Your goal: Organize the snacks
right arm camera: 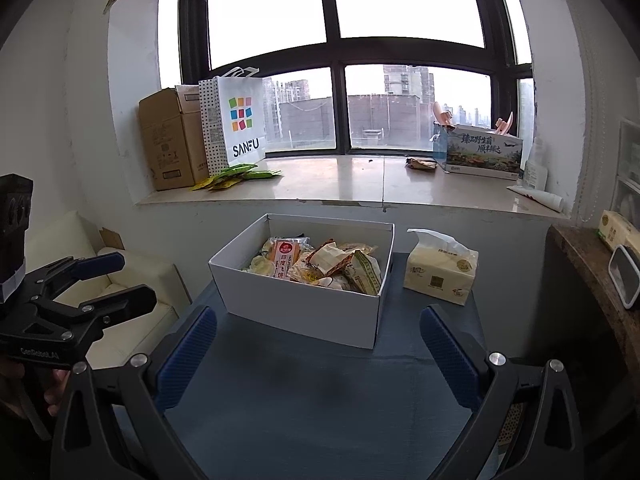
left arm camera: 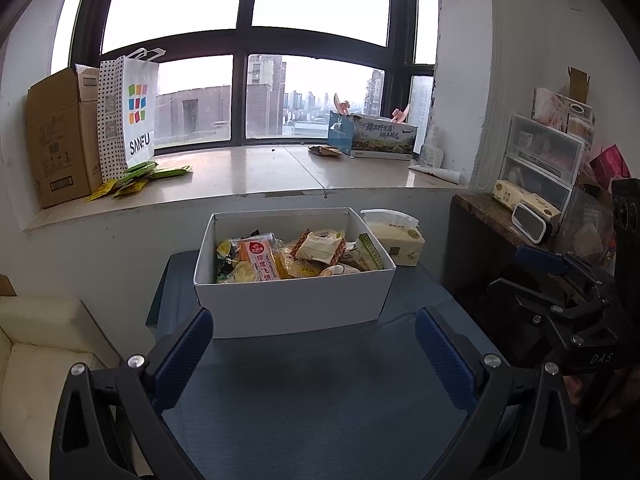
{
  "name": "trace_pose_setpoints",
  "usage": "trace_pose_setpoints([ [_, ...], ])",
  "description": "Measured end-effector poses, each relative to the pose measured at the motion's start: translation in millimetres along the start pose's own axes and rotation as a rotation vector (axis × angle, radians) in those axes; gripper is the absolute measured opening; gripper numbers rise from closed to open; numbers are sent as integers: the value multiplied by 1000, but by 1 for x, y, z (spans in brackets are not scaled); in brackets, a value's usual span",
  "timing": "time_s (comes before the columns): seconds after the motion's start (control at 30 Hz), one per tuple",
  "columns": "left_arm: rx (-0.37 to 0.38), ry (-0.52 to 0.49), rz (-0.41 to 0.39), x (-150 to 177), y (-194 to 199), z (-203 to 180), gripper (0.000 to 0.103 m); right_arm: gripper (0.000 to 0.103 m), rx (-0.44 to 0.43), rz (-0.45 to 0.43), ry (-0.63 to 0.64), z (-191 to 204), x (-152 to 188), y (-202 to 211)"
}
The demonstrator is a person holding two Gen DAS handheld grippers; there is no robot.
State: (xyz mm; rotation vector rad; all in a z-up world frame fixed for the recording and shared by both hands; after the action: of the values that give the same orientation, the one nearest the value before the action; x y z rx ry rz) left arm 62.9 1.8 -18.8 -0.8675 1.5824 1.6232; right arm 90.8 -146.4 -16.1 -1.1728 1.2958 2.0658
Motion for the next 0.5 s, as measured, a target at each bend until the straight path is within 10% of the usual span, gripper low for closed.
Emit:
trace_pose_setpoints([
  [0.5, 1, -6, 6, 1, -1, -1, 103, 103, -1, 1, 2, 3, 1, 1],
])
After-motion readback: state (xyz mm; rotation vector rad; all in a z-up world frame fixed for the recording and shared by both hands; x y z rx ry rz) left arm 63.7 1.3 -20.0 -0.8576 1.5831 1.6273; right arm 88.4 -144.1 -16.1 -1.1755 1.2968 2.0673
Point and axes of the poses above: each gripper's, at about its wrist camera, not at the fingertips, and y roughly against the way its jaws point, z to its left, x to its underside, the point moved 4 cm from there along -y, roughly the way its jaws point, and after that the axes turned 10 degrees about -y, right-handed, at the moved point
